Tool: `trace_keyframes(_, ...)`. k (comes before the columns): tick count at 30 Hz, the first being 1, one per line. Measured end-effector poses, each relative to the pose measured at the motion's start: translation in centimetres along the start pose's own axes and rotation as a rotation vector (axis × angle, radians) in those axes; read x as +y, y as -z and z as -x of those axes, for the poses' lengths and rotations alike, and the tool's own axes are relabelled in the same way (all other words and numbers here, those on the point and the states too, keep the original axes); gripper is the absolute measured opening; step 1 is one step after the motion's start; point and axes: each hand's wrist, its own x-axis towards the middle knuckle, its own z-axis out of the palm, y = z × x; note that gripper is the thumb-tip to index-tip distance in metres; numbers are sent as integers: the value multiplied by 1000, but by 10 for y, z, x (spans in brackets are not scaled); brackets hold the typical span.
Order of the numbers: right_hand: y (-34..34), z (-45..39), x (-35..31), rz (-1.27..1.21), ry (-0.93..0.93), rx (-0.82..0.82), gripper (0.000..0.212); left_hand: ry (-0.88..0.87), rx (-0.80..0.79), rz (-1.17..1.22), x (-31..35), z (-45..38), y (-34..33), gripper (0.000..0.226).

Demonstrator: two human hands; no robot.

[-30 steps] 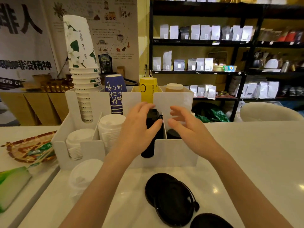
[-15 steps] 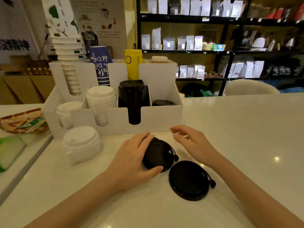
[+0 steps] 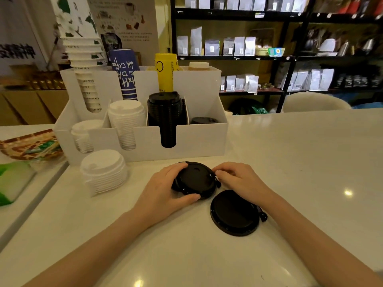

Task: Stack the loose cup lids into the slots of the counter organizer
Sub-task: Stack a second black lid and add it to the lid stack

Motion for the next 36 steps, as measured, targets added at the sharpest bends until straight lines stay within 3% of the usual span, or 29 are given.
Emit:
trace_keyframes(15, 16, -47, -53, -120, 214, 207, 31, -43, 383, 82, 16, -47, 48, 69)
trace_keyframes(23, 16, -96, -90, -306, 242, 386, 20, -15, 572, 118, 10, -92, 80, 60)
trace_keyframes(28, 9, -123, -100, -294, 280, 370, 42, 59, 667, 127, -2, -120, 85, 57)
trace_keyframes(31, 8, -134, -99, -278, 232, 275, 38, 90, 674, 79, -10, -131, 85, 58)
trace_keyframes(36, 3, -144, -96, -434, 112, 157, 48, 134, 609, 23, -22, -140, 81, 60)
